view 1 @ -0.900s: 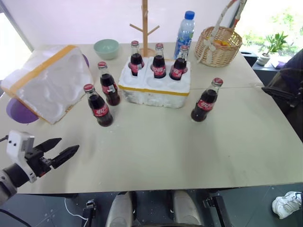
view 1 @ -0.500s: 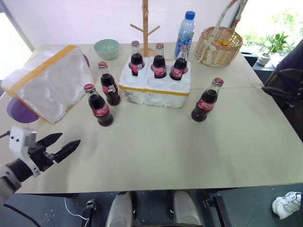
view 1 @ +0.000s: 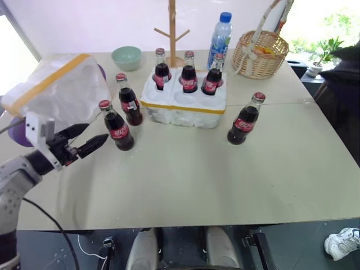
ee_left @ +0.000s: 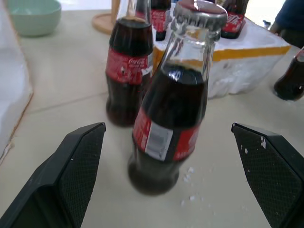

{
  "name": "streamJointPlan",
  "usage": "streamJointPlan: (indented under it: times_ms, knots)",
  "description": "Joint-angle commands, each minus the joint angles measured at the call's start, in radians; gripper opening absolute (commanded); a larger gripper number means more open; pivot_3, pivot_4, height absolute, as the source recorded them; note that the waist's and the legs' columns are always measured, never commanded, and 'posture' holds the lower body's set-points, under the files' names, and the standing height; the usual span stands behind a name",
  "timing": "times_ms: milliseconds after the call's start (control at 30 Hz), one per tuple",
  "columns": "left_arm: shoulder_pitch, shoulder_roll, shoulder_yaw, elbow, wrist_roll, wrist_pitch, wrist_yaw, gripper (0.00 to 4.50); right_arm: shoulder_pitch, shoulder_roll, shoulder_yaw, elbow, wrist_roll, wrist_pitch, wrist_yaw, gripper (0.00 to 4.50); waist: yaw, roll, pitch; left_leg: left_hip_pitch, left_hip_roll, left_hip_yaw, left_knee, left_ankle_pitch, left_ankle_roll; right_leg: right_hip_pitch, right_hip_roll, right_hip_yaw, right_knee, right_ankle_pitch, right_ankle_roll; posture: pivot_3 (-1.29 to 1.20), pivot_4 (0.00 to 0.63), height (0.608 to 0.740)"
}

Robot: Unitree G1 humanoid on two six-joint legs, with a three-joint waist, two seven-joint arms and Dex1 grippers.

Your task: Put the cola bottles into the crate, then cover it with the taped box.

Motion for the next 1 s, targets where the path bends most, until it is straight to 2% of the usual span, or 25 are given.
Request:
streamJointPlan:
  times_ms: [33, 167, 367, 667, 767, 833, 1000]
  knots:
    - [-0.06, 0.018, -0.07, 0.042, 0.049, -0.051, -0.048, 4.45, 0.016, -0.043, -0.014, -0.235, 0.149, 0.162, 0.061, 4.5, -0.001, 0.0, 0.0, 0.0, 0.0, 0.0, 0.0, 0.0, 0.0, 0.0, 0.0, 0.0, 0.0, 0.0, 0.0, 0.0, 0.15, 0.74]
    - [-0.13, 0.012, -0.133, 0.107, 0.092, -0.085, -0.077, 4.45, 0.068, -0.041, -0.045, -0.408, 0.218, 0.231, 0.047, 4.5, 0.002, 0.0, 0.0, 0.0, 0.0, 0.0, 0.0, 0.0, 0.0, 0.0, 0.0, 0.0, 0.0, 0.0, 0.0, 0.0, 0.15, 0.74]
    - [-0.237, -0.019, -0.244, 0.253, 0.205, -0.19, -0.117, 4.45, 0.071, 0.009, -0.1, -0.581, 0.365, 0.361, -0.054, 4.5, 0.005, 0.0, 0.0, 0.0, 0.0, 0.001, 0.001, 0.0, 0.0, 0.0, 0.0, 0.0, 0.0, 0.0, 0.0, 0.0, 0.15, 0.74]
    - [-0.324, -0.086, -0.312, 0.431, 0.308, -0.326, -0.155, 4.45, 0.109, 0.046, -0.124, -0.681, 0.471, 0.413, -0.165, 4.5, 0.004, -0.001, 0.0, -0.001, 0.0, 0.001, 0.002, 0.0, 0.0, 0.0, 0.0, 0.0, 0.001, 0.0, 0.0, 0.0, 0.15, 0.74]
    - [-0.333, -0.082, -0.293, 0.405, 0.288, -0.295, -0.166, 3.67, 0.115, 0.044, -0.129, -0.697, 0.496, 0.418, -0.19, 4.5, 0.005, -0.001, 0.0, -0.001, 0.0, 0.001, 0.002, 0.0, 0.0, 0.0, 0.0, 0.0, 0.001, 0.0, 0.0, 0.0, 0.15, 0.74]
    - [-0.318, -0.056, -0.282, 0.346, 0.25, -0.237, -0.199, 2.8, 0.124, 0.047, -0.133, -0.709, 0.505, 0.414, -0.21, 4.5, 0.005, -0.001, 0.001, -0.001, 0.0, 0.0, 0.002, 0.0, 0.0, 0.0, 0.0, 0.0, 0.001, 0.0, 0.0, 0.0, 0.15, 0.74]
    - [-0.274, 0.033, -0.254, 0.135, 0.095, -0.031, -0.293, 2.84, 0.156, 0.047, -0.139, -0.733, 0.51, 0.39, -0.252, 4.5, 0.003, -0.003, 0.002, -0.002, 0.0, 0.001, 0.002, 0.0, 0.0, -0.001, 0.0, 0.0, 0.001, 0.0, 0.0, 0.0, 0.15, 0.74]
